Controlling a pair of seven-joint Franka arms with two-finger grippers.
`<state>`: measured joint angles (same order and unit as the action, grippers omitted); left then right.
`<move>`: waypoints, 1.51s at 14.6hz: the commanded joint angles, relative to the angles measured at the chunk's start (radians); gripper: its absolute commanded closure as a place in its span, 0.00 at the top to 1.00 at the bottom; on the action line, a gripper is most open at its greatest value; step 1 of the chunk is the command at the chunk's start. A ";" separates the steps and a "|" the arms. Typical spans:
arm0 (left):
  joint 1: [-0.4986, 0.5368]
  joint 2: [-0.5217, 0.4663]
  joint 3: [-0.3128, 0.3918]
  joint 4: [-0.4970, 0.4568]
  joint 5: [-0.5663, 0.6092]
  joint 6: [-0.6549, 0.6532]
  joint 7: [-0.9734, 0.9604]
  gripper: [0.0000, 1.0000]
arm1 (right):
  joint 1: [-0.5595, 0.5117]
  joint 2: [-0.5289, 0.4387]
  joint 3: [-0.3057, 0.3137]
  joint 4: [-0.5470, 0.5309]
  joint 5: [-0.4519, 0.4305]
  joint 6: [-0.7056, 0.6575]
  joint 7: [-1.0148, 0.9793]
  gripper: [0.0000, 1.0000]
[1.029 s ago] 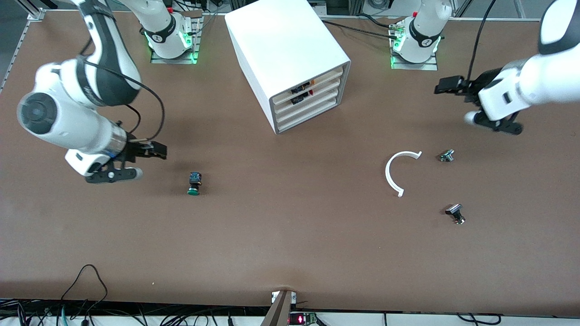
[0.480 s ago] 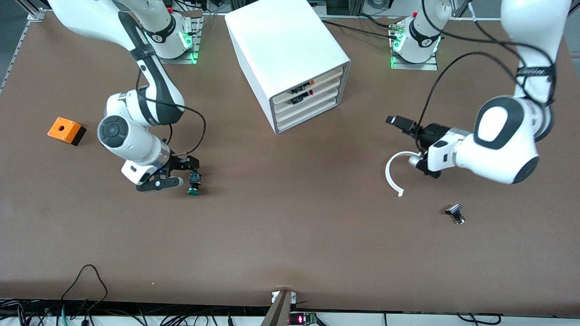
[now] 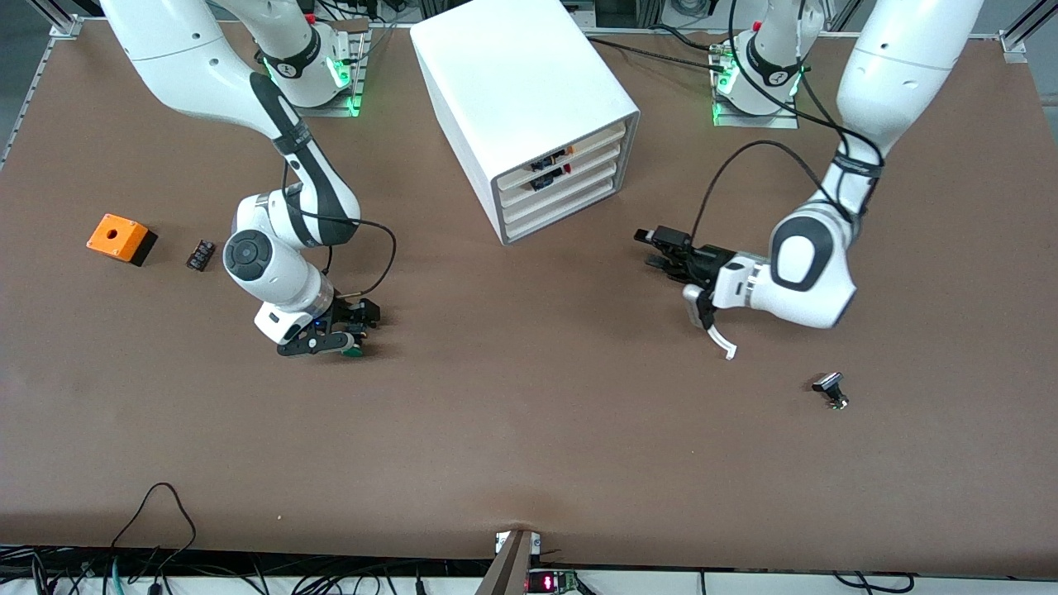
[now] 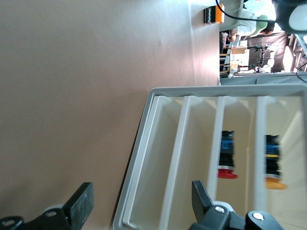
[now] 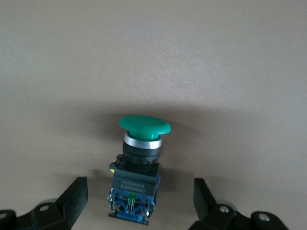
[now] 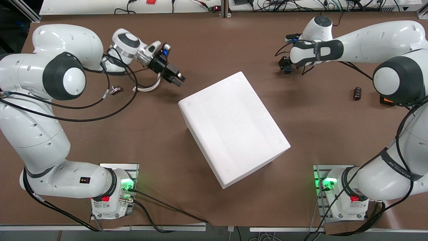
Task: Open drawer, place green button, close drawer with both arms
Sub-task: 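Pull the drawer open with the left gripper while the right gripper lifts the button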
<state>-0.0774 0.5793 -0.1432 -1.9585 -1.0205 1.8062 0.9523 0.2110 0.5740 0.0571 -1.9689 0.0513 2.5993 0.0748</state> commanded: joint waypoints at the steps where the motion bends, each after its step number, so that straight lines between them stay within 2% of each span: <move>1: 0.005 -0.029 -0.071 -0.111 -0.073 0.102 0.132 0.76 | 0.030 -0.003 -0.005 -0.008 0.012 0.018 0.037 0.77; 3: 0.005 -0.024 -0.107 -0.157 -0.147 0.104 0.183 0.73 | 0.034 -0.005 -0.005 -0.008 0.012 0.018 0.039 0.54; 6: 0.005 -0.024 -0.115 -0.192 -0.179 0.099 0.238 0.72 | 0.036 -0.006 -0.005 -0.007 0.012 0.015 0.037 0.20; 8: -0.025 -0.012 -0.118 -0.212 -0.216 0.101 0.264 0.71 | 0.036 -0.013 -0.005 -0.002 0.012 0.015 0.037 0.01; 13: -0.064 0.016 -0.133 -0.253 -0.320 0.105 0.357 0.68 | 0.064 -0.065 -0.003 0.033 0.004 0.031 0.022 0.00; 15: -0.068 0.056 -0.138 -0.253 -0.329 0.102 0.440 0.55 | 0.090 -0.086 -0.003 0.059 0.005 0.032 0.037 0.00; 16: -0.074 0.062 -0.138 -0.253 -0.343 0.104 0.475 0.40 | 0.108 -0.094 -0.003 0.079 0.015 0.032 0.052 0.00; 17: -0.076 0.062 -0.136 -0.253 -0.345 0.104 0.496 0.15 | 0.126 -0.097 0.000 0.099 0.015 0.030 0.107 0.00; 18: -0.076 0.062 -0.136 -0.253 -0.345 0.104 0.496 0.00 | 0.149 -0.097 0.009 0.126 0.015 0.021 0.193 0.00; 20: -0.078 0.062 -0.136 -0.249 -0.345 0.105 0.487 0.00 | 0.229 -0.083 0.006 0.195 0.012 -0.027 0.398 0.00; 22: -0.070 0.062 -0.134 -0.238 -0.345 0.105 0.477 0.00 | 0.280 -0.039 0.004 0.319 -0.002 -0.144 0.582 0.00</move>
<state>-0.1430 0.6284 -0.2785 -2.2083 -1.3438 1.8658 1.4032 0.4399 0.4840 0.0715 -1.7795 0.0520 2.5530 0.5016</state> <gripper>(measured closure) 0.846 0.586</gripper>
